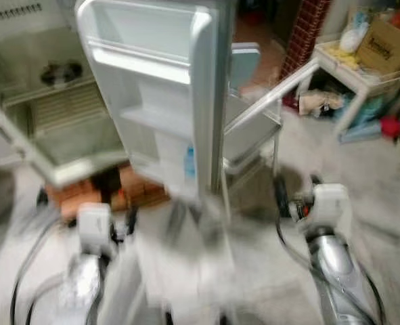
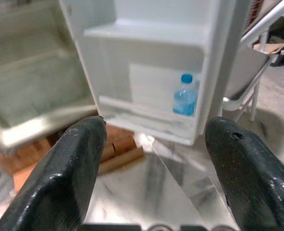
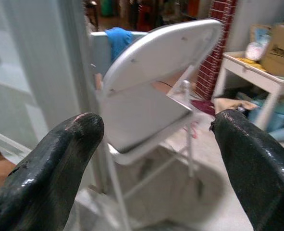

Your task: Restocking fridge

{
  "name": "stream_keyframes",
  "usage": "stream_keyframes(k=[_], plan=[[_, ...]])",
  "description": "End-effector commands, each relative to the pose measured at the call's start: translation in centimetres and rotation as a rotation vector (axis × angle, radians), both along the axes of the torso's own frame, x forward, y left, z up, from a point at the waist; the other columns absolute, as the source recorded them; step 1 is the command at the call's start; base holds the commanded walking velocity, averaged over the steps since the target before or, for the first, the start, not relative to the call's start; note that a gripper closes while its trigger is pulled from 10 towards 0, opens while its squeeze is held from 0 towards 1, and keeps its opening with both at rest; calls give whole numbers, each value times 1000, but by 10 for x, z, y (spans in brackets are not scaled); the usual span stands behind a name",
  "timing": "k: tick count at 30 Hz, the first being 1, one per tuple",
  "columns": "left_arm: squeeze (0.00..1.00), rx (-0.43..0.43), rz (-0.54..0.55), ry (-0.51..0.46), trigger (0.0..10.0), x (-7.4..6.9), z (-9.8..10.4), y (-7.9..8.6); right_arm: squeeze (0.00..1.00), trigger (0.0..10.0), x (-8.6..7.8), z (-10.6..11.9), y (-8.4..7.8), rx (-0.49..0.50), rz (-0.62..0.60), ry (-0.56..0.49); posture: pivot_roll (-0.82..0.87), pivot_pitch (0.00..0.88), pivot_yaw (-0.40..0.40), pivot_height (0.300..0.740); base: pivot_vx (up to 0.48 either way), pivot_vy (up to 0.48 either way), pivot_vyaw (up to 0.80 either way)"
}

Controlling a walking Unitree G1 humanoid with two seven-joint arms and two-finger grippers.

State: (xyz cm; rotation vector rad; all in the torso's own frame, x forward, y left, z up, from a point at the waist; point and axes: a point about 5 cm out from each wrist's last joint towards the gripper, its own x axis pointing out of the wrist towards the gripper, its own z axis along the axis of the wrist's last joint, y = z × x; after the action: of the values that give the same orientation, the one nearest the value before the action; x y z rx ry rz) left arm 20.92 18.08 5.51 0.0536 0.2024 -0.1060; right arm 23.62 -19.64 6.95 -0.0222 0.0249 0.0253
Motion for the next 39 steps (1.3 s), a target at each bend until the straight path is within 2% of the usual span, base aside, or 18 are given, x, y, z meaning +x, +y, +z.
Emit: stream_keyframes(k=[1, 4, 5, 8, 12, 18, 24, 32, 39], plan=[[0, 84, 1, -41, 10000, 4, 8, 13, 0, 10000, 9, 8, 12, 14, 37, -39, 61, 32, 2, 740, 0, 0, 0], [0, 161, -28, -90, 10000, 7, 17, 9, 0, 10000, 11, 11, 14, 20, 40, -45, 61, 29, 3, 740, 0, 0, 0], [0, 169, -21, -106, 10000, 7, 18, 8, 0, 10000, 11, 12, 14, 22, 41, -48, 60, 29, 2, 740, 0, 0, 0], [0, 181, 88, -140, 10000, 2, 22, 12, 0, 10000, 9, 15, 15, 36, 39, -55, 54, 32, 1, 740, 0, 0, 0], [0, 239, 78, -193, 10000, -5, 24, 4, 0, 10000, 3, 15, 19, 42, 55, -50, 54, 38, -1, 740, 0, 0, 0], [0, 209, 51, -204, 10000, -3, 23, -8, 0, 10000, 4, 14, 25, 32, 93, -52, 47, 41, 8, 740, 0, 0, 367], [0, 167, 85, -207, 10000, 6, 24, -5, 0, 10000, 16, 24, 29, 14, 137, -89, 41, 44, 10, 740, 146, 0, 800], [0, 173, 103, -206, 10000, 8, 23, -2, 0, 10000, 26, 27, 28, -4, 153, -101, 48, 44, 5, 740, 352, 0, 742], [0, 170, 98, -204, 10000, 9, 21, -3, 0, 10000, 28, 27, 30, -1, 160, -107, 48, 47, 7, 740, 400, 0, 71]])
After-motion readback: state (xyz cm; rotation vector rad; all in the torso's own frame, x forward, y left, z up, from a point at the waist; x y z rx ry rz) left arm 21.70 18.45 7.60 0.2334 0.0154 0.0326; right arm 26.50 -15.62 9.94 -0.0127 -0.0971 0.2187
